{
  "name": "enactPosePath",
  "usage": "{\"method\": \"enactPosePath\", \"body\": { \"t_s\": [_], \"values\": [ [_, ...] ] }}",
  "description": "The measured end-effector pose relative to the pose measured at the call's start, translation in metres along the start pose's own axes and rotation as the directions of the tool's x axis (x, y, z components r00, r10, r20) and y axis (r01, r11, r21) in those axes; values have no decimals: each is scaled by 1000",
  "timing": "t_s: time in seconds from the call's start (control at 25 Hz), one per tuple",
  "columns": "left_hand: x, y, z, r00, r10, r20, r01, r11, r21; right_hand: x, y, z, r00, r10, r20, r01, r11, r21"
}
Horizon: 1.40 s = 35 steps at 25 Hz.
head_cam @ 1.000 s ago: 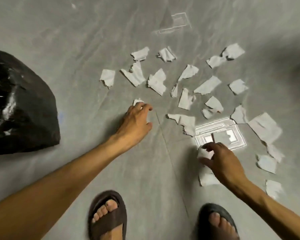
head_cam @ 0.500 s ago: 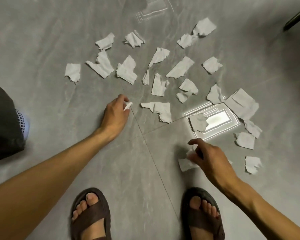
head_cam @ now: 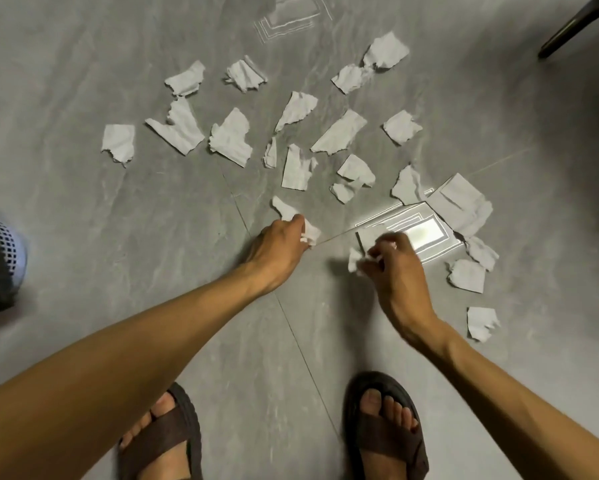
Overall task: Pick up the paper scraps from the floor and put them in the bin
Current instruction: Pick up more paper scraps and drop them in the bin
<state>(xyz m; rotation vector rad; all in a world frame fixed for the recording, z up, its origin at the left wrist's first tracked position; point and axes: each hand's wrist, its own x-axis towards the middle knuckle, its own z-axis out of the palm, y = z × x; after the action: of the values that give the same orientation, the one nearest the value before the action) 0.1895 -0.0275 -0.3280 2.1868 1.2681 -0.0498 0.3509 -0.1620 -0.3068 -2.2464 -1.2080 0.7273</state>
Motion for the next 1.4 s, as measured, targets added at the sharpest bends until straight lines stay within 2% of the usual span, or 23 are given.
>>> {"method": "enactPosePath", "body": {
  "t_s": [0.12, 0.24, 0.36, 0.48, 0.64, 0.72, 0.8, 0.88, 0.92, 1.0, 1.08, 1.16, 1.28, 1.36, 1.4],
  "values": [
    [-16, -1, -4, 999, -45, 29, 47, 997, -63, 34, 3, 1, 1000, -7, 0, 7, 993, -120],
    [-37, 14, -34, 995, -97, -14, 86, 932, -352, 34, -3, 14, 996, -58, 64, 72, 969, -235],
    [-66, 26, -92, 990, -85, -109, 5, 811, -584, 27, -29, 29, 989, -48, 140, 60, 994, -87],
    [-97, 12, -167, 964, -93, -250, -105, 729, -676, 22, -87, 48, 962, -66, 265, 38, 993, 108],
    [-133, -53, -257, 864, -178, -470, -220, 707, -672, 21, -211, 69, 892, -231, 388, 115, 948, 298],
    [-153, -101, -290, 783, -276, -558, -204, 733, -648, 19, -281, 78, 832, -373, 410, 214, 899, 383],
    [-175, -156, -313, 652, -387, -652, -61, 831, -553, 17, -350, 90, 779, -498, 382, 295, 828, 477],
    [-198, -205, -325, 527, -473, -706, 172, 873, -457, 17, -413, 106, 741, -588, 325, 358, 755, 550],
    [-207, -228, -326, 503, -505, -701, 291, 863, -413, 17, -441, 116, 728, -614, 305, 374, 728, 575],
    [-219, -260, -317, 540, -590, -601, 508, 797, -326, 15, -481, 136, 703, -649, 291, 377, 687, 621],
    [-230, -280, -310, 554, -679, -481, 638, 718, -278, 9, -513, 162, 667, -668, 329, 383, 686, 618],
    [-237, -286, -308, 508, -689, -517, 654, 699, -288, 6, -528, 181, 637, -651, 413, 367, 728, 580],
    [-239, -275, -316, 395, -626, -672, 552, 747, -371, 10, -525, 195, 577, -565, 589, 225, 804, 551],
    [-233, -256, -319, 371, -576, -728, 442, 799, -407, 17, -509, 187, 587, -570, 576, 203, 792, 576],
    [-226, -243, -320, 384, -541, -748, 389, 830, -400, 24, -496, 179, 615, -580, 534, 226, 779, 585]
  ]
}}
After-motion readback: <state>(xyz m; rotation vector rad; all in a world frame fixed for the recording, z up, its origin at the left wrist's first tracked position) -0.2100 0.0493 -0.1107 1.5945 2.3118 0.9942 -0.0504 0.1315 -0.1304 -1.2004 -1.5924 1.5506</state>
